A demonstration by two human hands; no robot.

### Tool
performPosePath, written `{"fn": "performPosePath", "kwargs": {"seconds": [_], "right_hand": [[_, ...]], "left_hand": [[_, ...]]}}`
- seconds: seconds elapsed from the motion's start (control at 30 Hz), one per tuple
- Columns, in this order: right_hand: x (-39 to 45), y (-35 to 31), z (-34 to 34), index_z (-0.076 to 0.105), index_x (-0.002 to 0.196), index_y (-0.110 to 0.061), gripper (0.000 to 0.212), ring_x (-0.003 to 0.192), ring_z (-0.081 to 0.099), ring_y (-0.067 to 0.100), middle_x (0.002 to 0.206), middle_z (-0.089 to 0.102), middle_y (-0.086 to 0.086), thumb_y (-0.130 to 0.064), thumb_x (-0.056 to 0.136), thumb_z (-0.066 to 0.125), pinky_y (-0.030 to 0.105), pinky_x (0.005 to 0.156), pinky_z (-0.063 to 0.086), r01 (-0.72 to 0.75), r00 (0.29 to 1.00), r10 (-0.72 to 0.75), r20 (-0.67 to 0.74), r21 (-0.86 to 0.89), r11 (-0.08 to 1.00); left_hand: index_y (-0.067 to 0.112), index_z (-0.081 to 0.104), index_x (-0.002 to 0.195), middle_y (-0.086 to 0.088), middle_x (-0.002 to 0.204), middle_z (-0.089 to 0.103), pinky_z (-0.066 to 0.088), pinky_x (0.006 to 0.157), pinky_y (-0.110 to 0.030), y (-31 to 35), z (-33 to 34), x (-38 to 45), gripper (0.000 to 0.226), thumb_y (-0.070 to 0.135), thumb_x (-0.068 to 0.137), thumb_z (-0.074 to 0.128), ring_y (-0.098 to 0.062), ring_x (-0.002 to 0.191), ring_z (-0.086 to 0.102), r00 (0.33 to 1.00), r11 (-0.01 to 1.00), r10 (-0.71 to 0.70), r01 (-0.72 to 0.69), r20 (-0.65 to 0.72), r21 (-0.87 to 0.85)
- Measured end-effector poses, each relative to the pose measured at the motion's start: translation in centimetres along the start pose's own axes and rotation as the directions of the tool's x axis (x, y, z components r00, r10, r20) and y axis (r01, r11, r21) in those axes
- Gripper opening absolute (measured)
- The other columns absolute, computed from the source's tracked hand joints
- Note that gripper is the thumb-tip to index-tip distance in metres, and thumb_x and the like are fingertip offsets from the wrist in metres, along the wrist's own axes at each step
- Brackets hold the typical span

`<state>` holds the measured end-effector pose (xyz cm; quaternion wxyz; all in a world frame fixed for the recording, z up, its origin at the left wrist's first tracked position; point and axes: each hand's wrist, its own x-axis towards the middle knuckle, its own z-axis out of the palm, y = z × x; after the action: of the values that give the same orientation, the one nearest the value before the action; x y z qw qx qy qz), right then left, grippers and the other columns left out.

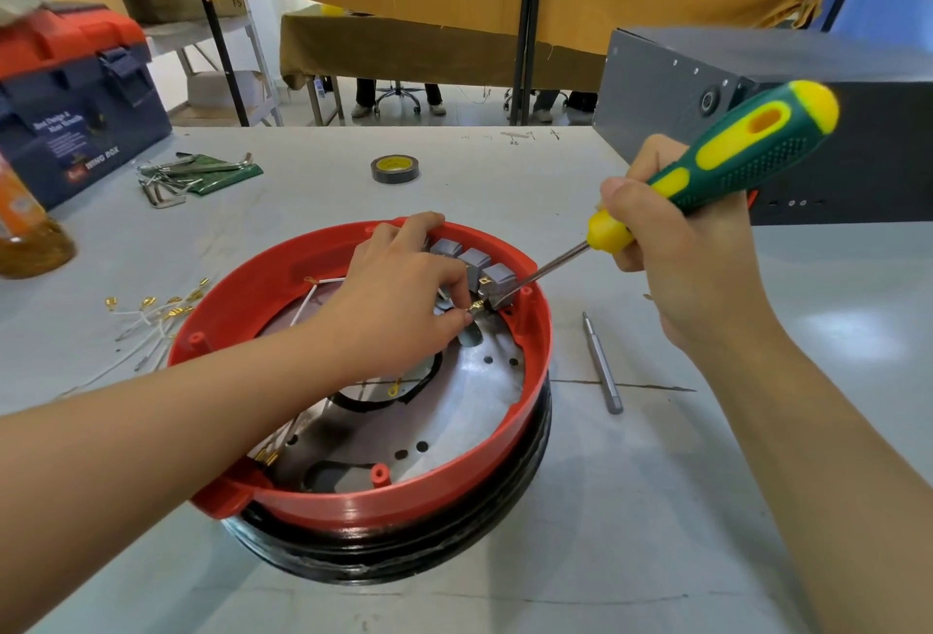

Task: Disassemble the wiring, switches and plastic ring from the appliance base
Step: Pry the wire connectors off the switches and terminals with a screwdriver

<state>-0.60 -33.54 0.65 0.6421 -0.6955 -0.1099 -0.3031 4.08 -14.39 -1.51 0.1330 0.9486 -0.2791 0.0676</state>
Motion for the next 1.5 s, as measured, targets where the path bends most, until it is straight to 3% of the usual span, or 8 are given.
{"fn": "performPosePath", "kwargs": {"seconds": [0.23, 0.3, 0.4, 0.57, 0.7, 0.87, 1.0, 1.5], "right_hand": [[-0.4, 0.0, -0.1, 0.043, 0.057, -0.021, 0.029, 0.054, 0.042, 0.017, 0.055, 0.039, 0.001, -0.011, 0.081, 0.056, 0.014, 0.048, 0.035, 0.024, 0.999, -0.024, -0.037, 0.005, 1.0], [-0.9, -0.3, 0.1, 0.041, 0.059, -0.015, 0.028, 0.051, 0.045, 0.006, 0.052, 0.041, -0.005, -0.006, 0.083, 0.054, 0.01, 0.051, 0.037, 0.109, 0.994, -0.108, 0.011, -0.026, 0.994], [-1.8, -0.7, 0.5, 0.041, 0.062, -0.011, 0.027, 0.052, 0.043, 0.006, 0.054, 0.041, 0.005, -0.005, 0.084, 0.055, 0.008, 0.055, 0.035, 0.239, 0.968, -0.22, 0.119, -0.182, 0.954], [-2.1, -1.2, 0.6, 0.044, 0.065, -0.011, 0.024, 0.053, 0.041, 0.003, 0.054, 0.043, 0.0, -0.007, 0.083, 0.058, 0.007, 0.054, 0.031, 0.319, 0.938, -0.258, 0.233, -0.288, 0.903], [-1.8, -0.9, 0.5, 0.038, 0.061, -0.009, 0.028, 0.052, 0.041, 0.007, 0.053, 0.039, 0.008, -0.006, 0.083, 0.055, 0.01, 0.055, 0.035, 0.26, 0.961, -0.228, 0.156, -0.229, 0.938], [-1.0, -0.2, 0.3, 0.039, 0.059, -0.015, 0.03, 0.047, 0.046, 0.002, 0.049, 0.041, -0.01, -0.007, 0.083, 0.054, 0.008, 0.051, 0.037, 0.104, 0.994, -0.103, 0.037, -0.028, 0.994], [-1.6, 0.5, 1.5, 0.039, 0.056, -0.014, 0.028, 0.05, 0.039, 0.012, 0.055, 0.036, 0.019, -0.01, 0.077, 0.056, 0.012, 0.047, 0.034, 0.003, 0.999, -0.003, 0.046, -0.01, 1.0], [-2.0, -0.4, 0.1, 0.039, 0.059, -0.016, 0.03, 0.05, 0.045, 0.002, 0.051, 0.041, -0.012, -0.005, 0.083, 0.054, 0.012, 0.055, 0.039, 0.187, 0.981, -0.183, 0.061, -0.074, 0.98]], "left_hand": [[0.032, 0.065, 0.092, 0.0, 0.155, 0.019, 0.021, 0.106, -0.039, 0.1, 0.0, 0.0, 0.006, 0.035, 0.087, 0.062, -0.026, 0.134, 0.022, 1.0, 1.0, 0.002, -0.002, 0.01, 0.007], [0.032, 0.064, 0.091, 0.0, 0.155, 0.019, 0.021, 0.106, -0.039, 0.0, 0.0, 0.0, 0.006, 0.035, 0.087, 0.062, -0.026, 0.134, 0.022, 1.0, 1.0, 0.004, -0.004, 0.007, 0.008], [0.034, 0.062, 0.088, 0.0, 0.155, 0.019, 0.021, 0.106, -0.039, 0.1, 0.0, 0.0, 0.002, 0.035, 0.087, 0.062, -0.026, 0.134, 0.022, 1.0, 1.0, 0.004, -0.005, 0.003, 0.006], [0.037, 0.056, 0.082, -0.001, 0.155, 0.02, 0.021, 0.105, -0.037, 0.1, 0.0, 0.0, 0.008, 0.036, 0.086, 0.062, -0.025, 0.134, 0.023, 1.0, 1.0, 0.018, -0.018, -0.008, -0.006], [0.032, 0.065, 0.092, 0.0, 0.155, 0.019, 0.021, 0.105, -0.037, -0.1, 0.2, 0.0, 0.007, 0.036, 0.087, 0.062, -0.023, 0.134, 0.023, 1.0, 1.0, 0.014, -0.013, -0.005, 0.006], [0.032, 0.065, 0.092, 0.0, 0.154, 0.019, 0.021, 0.105, -0.036, -0.1, 0.1, 0.0, 0.007, 0.035, 0.087, 0.062, -0.024, 0.133, 0.023, 1.0, 1.0, 0.017, -0.017, -0.01, 0.002], [0.033, 0.064, 0.09, 0.0, 0.155, 0.018, 0.02, 0.106, -0.037, 0.0, 0.1, 0.0, 0.004, 0.036, 0.087, 0.062, -0.024, 0.134, 0.022, 1.0, 1.0, 0.014, -0.014, -0.005, 0.004], [0.032, 0.065, 0.092, 0.001, 0.154, 0.019, 0.021, 0.104, -0.036, -0.2, 0.1, 0.0, 0.008, 0.036, 0.087, 0.06, -0.024, 0.133, 0.023, 1.0, 1.0, 0.02, -0.02, -0.008, 0.006]]}}
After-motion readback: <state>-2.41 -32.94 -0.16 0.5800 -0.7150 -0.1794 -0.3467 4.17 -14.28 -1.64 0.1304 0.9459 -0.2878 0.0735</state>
